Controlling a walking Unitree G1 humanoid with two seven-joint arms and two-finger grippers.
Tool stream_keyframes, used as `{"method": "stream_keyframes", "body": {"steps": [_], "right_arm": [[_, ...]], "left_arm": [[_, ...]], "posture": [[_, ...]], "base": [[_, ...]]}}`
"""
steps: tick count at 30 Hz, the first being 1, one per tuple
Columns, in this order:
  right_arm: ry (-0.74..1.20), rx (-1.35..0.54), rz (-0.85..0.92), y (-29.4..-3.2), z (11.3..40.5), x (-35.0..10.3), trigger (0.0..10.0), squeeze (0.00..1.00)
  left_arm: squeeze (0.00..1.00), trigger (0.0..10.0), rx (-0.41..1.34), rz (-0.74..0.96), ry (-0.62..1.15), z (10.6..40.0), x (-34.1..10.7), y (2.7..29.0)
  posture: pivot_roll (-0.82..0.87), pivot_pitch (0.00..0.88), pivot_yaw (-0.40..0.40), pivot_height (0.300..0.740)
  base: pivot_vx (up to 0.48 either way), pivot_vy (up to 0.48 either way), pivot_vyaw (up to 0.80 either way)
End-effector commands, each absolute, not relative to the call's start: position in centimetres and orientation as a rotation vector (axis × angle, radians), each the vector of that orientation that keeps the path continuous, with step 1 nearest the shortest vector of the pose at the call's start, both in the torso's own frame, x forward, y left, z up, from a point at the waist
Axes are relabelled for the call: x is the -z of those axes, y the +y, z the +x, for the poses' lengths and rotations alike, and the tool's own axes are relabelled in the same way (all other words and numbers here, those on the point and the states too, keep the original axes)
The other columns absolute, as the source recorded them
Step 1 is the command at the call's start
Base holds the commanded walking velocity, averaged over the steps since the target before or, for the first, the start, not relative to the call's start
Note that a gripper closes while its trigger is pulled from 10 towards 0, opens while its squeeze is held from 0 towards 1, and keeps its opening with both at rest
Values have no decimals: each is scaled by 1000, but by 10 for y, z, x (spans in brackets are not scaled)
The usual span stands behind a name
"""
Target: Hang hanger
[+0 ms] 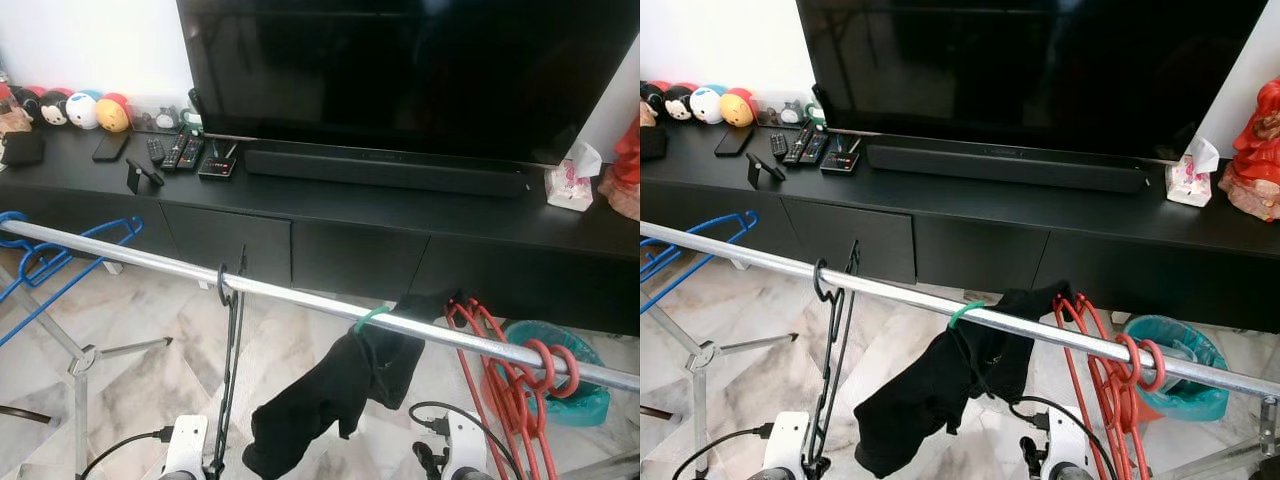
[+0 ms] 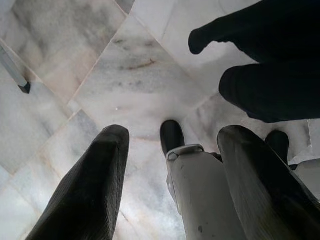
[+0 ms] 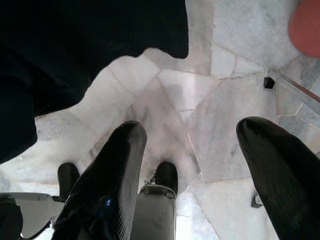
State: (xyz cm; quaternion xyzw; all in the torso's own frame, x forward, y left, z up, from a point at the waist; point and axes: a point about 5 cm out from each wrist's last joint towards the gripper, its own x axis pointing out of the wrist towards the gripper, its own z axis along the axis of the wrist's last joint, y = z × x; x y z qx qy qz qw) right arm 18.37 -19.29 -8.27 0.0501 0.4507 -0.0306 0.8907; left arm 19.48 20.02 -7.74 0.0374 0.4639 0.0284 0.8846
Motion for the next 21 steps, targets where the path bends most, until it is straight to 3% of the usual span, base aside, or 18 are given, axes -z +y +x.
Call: {"method": "stream_keyframes", "body": {"steps": [1,21], "right_arm": [[939,77,113,-194,181,84,10000,0],[946,67,103,-194,180,84,10000,0]], "left_arm": [[0,10000,-57,70,984,190,80,200],[0,10000,-54,70,988,189,81,199]], "posture": [[-59,0,-33,740],[-62,0,-33,740]], "base": [[-292,0,0],[-302,0,0]]}}
